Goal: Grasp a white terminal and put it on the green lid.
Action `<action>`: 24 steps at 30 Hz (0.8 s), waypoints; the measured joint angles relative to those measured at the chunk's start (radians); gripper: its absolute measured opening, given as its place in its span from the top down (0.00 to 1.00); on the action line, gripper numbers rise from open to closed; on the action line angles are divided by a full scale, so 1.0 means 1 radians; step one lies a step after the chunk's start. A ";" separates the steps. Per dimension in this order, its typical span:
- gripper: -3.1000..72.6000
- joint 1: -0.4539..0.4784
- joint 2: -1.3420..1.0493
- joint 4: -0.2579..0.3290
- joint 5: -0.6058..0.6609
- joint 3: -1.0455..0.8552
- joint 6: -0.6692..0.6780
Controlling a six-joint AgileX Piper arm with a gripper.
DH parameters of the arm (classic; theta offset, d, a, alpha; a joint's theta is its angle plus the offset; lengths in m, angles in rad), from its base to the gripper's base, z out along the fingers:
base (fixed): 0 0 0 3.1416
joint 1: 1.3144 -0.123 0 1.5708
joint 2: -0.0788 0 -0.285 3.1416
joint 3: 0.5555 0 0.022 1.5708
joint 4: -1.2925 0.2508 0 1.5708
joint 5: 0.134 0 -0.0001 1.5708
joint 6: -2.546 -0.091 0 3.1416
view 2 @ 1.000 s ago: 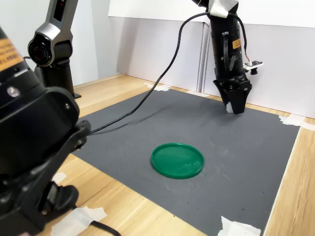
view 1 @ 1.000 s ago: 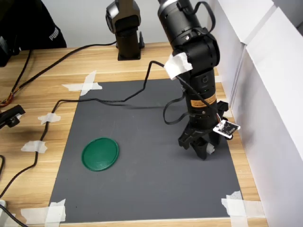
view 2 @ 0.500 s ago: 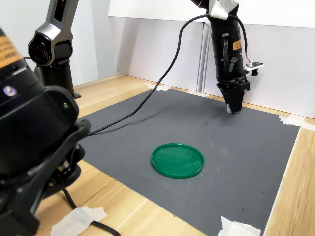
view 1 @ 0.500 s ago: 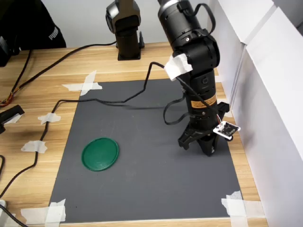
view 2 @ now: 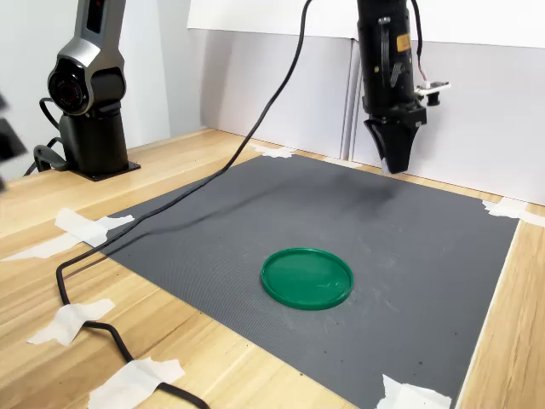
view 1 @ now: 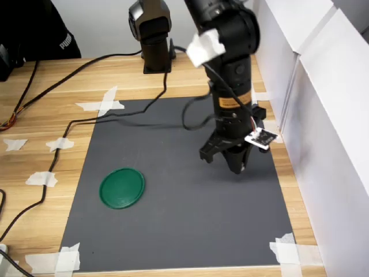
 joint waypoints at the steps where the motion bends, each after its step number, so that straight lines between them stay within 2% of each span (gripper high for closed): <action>1: 0.85 0.018 -0.014 0.000 0.000 0.000 0.008; 7: 0.85 0.161 -0.086 0.014 0.037 0.000 0.156; 15: 0.85 0.366 -0.105 0.111 0.110 0.000 0.357; 20: 0.85 0.475 -0.105 0.125 0.111 0.000 0.445; 24: 0.85 0.523 -0.105 0.125 0.105 -0.004 0.500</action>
